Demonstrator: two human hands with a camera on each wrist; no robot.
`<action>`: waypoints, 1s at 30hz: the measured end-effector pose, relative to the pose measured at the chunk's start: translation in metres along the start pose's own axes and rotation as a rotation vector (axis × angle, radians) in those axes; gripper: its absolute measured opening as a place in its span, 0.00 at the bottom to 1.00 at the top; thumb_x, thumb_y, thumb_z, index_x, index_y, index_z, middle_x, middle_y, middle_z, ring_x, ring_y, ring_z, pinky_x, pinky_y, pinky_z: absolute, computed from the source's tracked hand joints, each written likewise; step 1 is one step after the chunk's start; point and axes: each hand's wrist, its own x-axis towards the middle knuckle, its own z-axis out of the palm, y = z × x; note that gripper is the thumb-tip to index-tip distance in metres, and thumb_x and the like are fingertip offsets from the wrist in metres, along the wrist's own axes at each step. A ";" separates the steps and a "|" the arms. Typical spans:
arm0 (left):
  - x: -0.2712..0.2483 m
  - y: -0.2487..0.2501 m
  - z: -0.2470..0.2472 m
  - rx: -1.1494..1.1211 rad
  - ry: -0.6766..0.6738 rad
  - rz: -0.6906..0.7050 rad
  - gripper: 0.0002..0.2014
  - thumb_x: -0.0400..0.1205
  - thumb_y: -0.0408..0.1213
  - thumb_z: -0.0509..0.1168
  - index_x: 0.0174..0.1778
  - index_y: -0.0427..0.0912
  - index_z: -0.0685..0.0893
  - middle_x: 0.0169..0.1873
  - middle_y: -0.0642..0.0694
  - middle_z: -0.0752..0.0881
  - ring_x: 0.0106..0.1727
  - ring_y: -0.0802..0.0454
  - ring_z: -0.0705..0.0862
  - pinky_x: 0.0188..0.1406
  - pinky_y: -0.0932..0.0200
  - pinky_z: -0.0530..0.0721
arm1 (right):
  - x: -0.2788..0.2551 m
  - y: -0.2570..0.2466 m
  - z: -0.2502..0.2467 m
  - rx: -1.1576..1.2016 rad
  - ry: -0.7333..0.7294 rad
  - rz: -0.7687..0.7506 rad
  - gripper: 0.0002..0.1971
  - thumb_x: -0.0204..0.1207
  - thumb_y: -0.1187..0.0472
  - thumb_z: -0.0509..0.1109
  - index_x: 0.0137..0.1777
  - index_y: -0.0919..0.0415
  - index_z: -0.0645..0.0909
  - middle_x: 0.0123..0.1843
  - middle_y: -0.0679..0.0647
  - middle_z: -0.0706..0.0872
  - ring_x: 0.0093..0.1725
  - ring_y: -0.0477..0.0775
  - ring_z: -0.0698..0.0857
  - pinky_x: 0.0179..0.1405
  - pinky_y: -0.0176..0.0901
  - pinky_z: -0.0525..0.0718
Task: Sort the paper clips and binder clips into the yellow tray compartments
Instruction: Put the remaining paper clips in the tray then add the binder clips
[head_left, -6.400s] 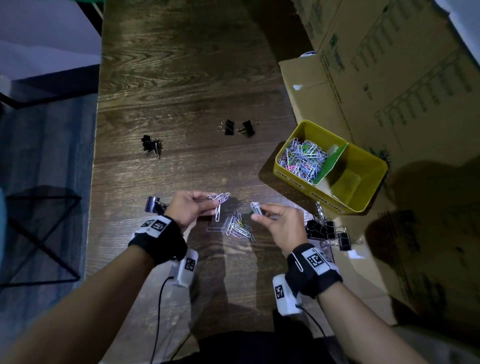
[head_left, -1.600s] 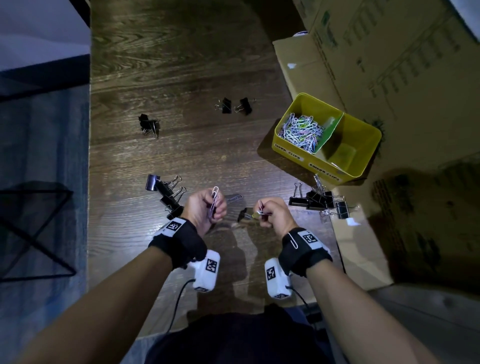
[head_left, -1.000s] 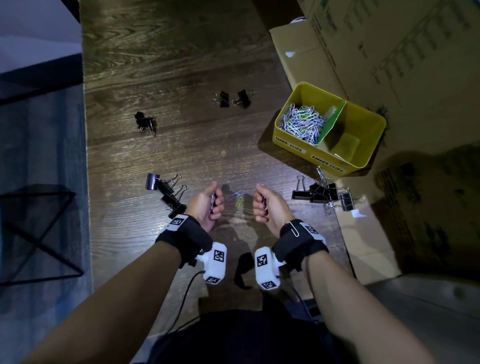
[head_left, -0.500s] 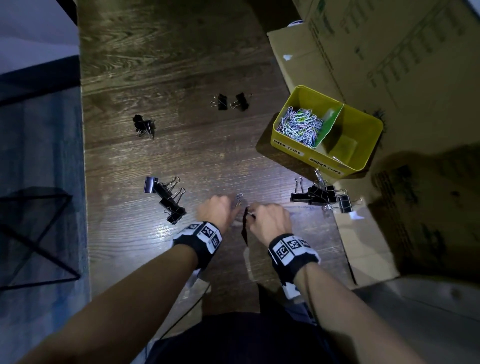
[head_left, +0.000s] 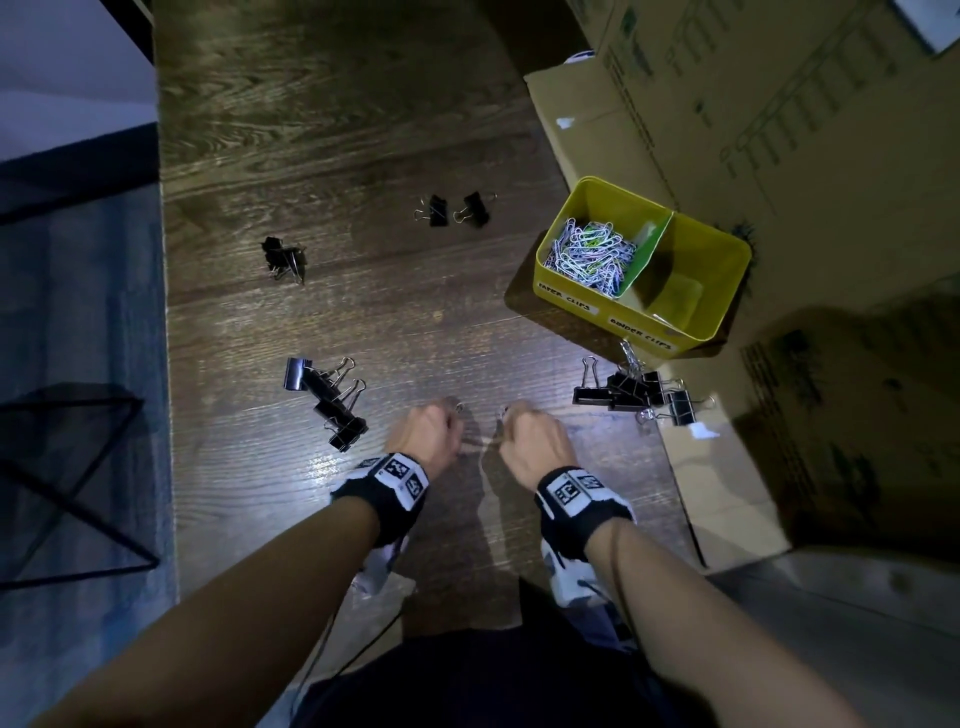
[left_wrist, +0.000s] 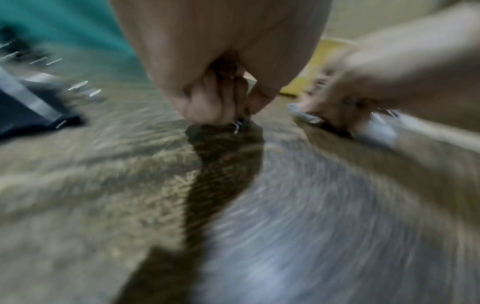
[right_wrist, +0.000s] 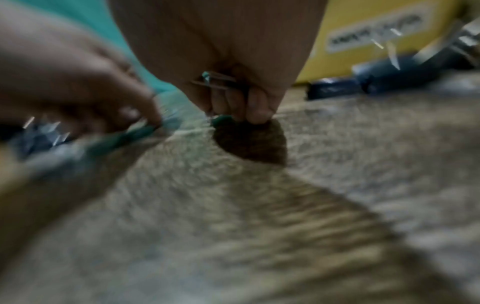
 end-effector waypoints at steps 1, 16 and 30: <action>0.003 -0.004 -0.002 -0.075 -0.010 -0.038 0.09 0.83 0.38 0.58 0.48 0.38 0.82 0.35 0.41 0.82 0.39 0.41 0.82 0.36 0.57 0.72 | 0.001 0.001 -0.004 0.139 -0.005 0.062 0.06 0.79 0.66 0.60 0.51 0.62 0.77 0.46 0.61 0.84 0.46 0.62 0.83 0.47 0.47 0.81; 0.018 0.023 -0.039 -1.589 -0.539 -0.227 0.07 0.67 0.40 0.50 0.24 0.46 0.67 0.20 0.51 0.64 0.18 0.57 0.59 0.19 0.67 0.46 | -0.001 0.015 -0.064 1.800 0.011 0.139 0.22 0.78 0.63 0.48 0.20 0.51 0.62 0.18 0.45 0.61 0.20 0.45 0.59 0.21 0.37 0.55; 0.084 0.138 -0.118 -1.372 -0.387 -0.007 0.14 0.77 0.40 0.47 0.28 0.42 0.71 0.20 0.49 0.67 0.19 0.55 0.60 0.14 0.72 0.55 | 0.051 -0.012 -0.186 1.579 0.143 0.148 0.12 0.79 0.67 0.52 0.36 0.61 0.71 0.29 0.51 0.67 0.24 0.46 0.65 0.21 0.36 0.58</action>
